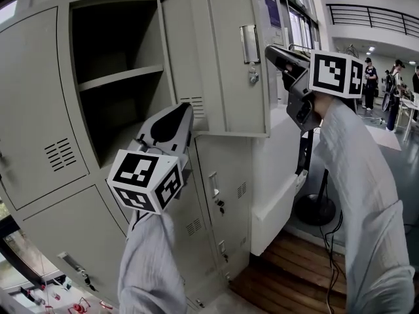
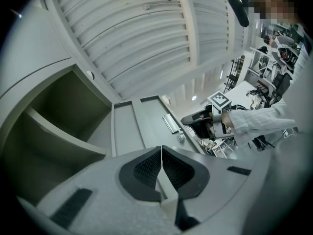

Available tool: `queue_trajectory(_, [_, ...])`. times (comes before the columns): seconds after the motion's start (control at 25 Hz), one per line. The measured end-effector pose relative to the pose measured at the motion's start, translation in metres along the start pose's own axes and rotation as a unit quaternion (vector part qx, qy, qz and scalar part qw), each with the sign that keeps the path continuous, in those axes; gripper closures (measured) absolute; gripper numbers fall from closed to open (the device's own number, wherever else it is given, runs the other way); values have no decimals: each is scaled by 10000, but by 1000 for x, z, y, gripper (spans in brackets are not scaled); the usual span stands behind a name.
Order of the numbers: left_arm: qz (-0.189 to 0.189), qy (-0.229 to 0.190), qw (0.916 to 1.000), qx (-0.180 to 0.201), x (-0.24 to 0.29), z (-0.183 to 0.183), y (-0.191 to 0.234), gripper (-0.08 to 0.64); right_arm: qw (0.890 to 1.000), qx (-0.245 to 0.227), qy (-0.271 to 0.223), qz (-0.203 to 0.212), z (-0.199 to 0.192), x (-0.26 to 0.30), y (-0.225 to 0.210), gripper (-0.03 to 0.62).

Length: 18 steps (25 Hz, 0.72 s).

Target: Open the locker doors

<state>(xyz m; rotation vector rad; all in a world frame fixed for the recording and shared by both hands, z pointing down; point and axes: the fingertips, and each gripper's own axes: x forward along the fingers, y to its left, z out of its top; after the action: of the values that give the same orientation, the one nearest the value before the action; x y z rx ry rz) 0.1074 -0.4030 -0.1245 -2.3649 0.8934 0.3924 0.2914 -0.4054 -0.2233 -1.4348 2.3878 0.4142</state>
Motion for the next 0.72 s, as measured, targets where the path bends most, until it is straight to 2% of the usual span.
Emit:
queue_trajectory(0.24, [65, 107, 9999, -53, -6, -9, 10, 548, 9989, -121, -109, -430, -1, 3, -14, 592])
queue_trajectory(0.52, [130, 264, 9995, -73, -14, -21, 15, 548, 9986, -30, -147, -511, -2, 4, -17, 592])
queue_trajectory(0.72, [165, 382, 9991, -87, -18, -27, 13, 548, 9979, -166, 3, -618, -12, 1, -20, 592])
